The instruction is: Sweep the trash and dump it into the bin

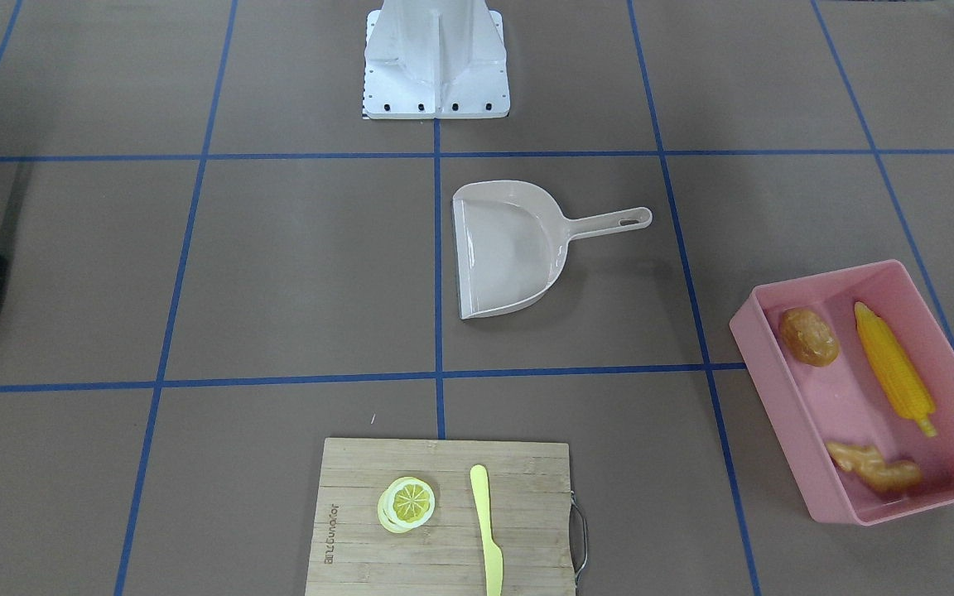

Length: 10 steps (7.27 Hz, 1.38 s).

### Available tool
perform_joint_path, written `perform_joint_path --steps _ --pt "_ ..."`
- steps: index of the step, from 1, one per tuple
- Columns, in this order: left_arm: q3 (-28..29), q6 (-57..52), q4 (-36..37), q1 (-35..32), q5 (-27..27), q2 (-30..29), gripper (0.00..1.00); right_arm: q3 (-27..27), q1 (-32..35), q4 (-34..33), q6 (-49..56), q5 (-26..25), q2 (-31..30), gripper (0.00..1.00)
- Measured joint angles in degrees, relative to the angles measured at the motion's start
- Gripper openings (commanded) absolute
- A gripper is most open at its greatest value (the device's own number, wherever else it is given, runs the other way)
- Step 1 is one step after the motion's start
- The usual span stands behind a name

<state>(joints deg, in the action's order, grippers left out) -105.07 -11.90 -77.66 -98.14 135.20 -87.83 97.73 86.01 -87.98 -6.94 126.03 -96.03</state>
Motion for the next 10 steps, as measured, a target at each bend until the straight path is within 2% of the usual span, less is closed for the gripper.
perform_joint_path --steps 2,4,7,10 --pt "3.8 -1.6 0.2 -3.3 0.2 1.8 0.98 0.0 0.0 0.0 0.0 0.0 0.0 1.00" --pt "6.3 -1.8 -1.7 -3.5 -0.3 5.4 0.98 0.0 0.0 0.0 0.0 0.1 0.0 1.00" --pt "7.8 1.2 -4.6 -0.9 -0.2 7.4 0.98 0.0 -0.1 0.0 0.0 0.1 0.0 1.00" --pt "7.7 11.7 -14.0 4.5 -0.1 9.3 0.98 0.0 -0.1 0.0 0.0 0.0 0.0 1.00"
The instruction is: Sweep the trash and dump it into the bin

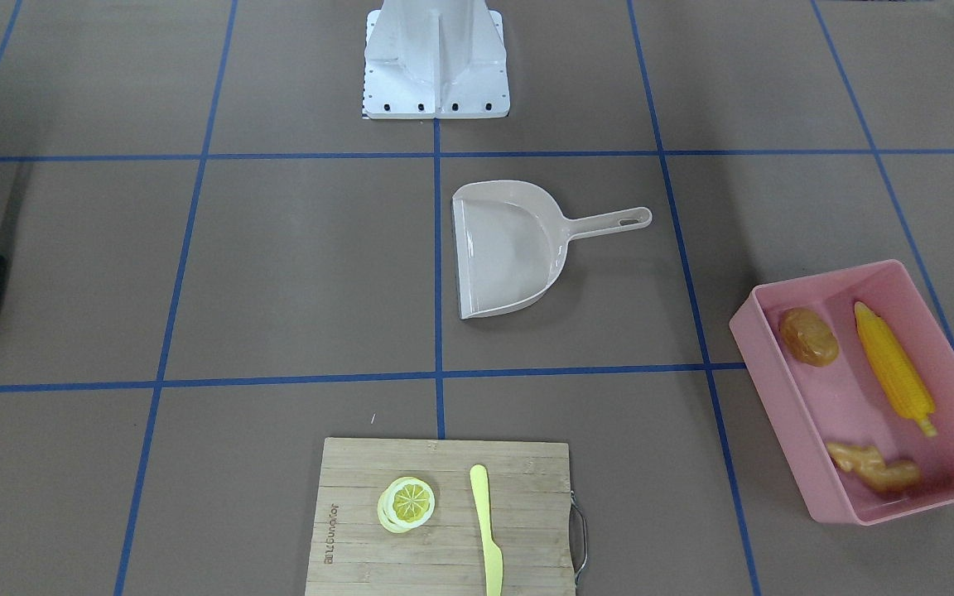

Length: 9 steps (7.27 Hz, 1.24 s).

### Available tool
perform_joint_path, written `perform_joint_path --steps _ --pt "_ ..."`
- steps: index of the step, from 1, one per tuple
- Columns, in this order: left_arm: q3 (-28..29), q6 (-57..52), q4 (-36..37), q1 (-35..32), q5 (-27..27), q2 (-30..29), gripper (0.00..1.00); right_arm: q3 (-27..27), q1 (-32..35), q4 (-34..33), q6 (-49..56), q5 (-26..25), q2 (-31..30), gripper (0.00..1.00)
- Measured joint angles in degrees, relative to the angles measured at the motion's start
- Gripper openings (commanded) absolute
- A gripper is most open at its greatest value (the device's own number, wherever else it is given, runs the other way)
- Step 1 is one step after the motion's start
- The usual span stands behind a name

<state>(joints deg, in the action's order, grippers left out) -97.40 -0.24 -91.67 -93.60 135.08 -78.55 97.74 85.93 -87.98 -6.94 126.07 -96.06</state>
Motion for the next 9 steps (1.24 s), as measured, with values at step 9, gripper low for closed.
perform_joint_path --steps 9 --pt "-3.1 1.7 -5.2 7.1 1.0 0.4 0.98 0.0 -0.1 0.0 0.0 0.0 0.0 1.00"
